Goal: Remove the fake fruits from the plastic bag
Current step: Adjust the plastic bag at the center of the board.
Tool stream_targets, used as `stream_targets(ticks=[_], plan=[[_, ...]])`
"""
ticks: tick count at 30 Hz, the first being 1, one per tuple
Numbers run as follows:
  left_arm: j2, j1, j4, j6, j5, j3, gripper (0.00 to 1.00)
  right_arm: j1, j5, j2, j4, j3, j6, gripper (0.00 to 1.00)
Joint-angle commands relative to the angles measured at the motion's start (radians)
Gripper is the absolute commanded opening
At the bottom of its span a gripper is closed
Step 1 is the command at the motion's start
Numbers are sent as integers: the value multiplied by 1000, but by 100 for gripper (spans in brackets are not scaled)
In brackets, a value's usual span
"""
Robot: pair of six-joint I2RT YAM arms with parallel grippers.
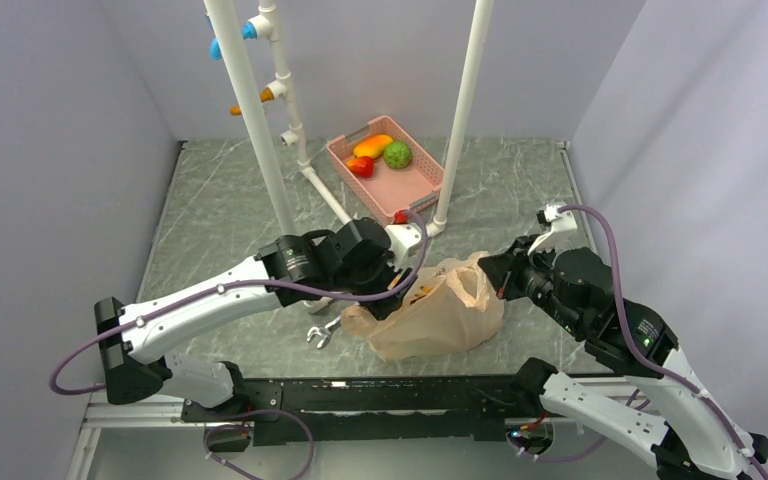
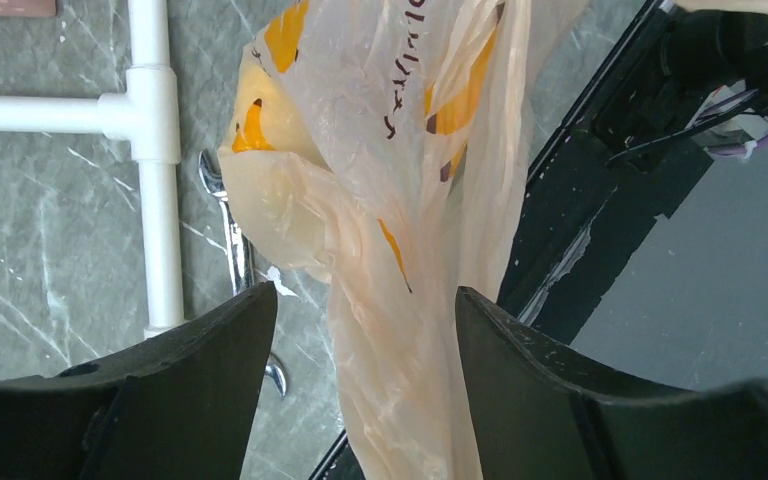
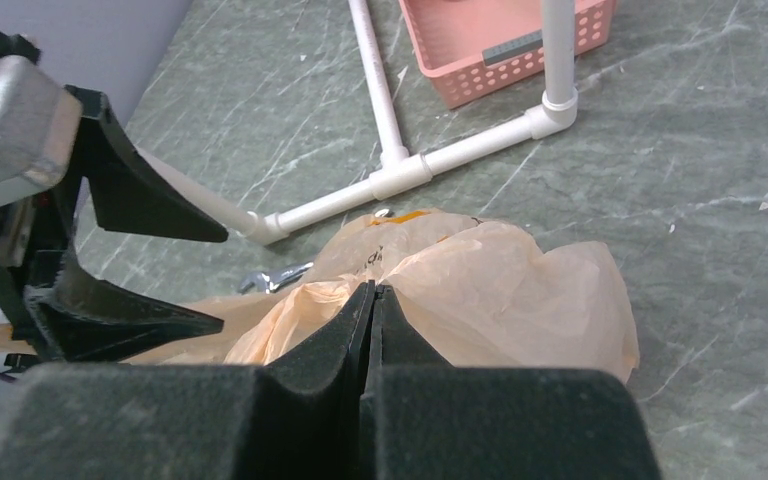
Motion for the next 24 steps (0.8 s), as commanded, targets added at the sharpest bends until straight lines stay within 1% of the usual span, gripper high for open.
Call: stream_targets(ticks=[1, 6, 9, 13, 19, 22, 24], plan=[[-38, -6, 16, 7, 19, -3, 71, 2, 15, -2, 24, 10, -21, 0], [-42, -12, 38, 6, -15, -22, 70, 1, 11, 0, 21, 14, -17, 0], [-32, -12, 25, 9, -38, -12, 69, 1, 10, -2, 15, 18, -17, 0], [13, -12, 5, 10, -46, 8, 69, 2, 18, -3, 7, 25, -18, 0], [95, -46, -64, 25, -144, 61, 71, 1, 14, -2, 7, 33, -19, 0], [124, -49, -86, 26, -157, 90, 67, 2, 12, 1, 5, 31, -19, 0], [128, -48, -60, 35, -131, 85, 61, 1, 15, -1, 4, 25, -18, 0]])
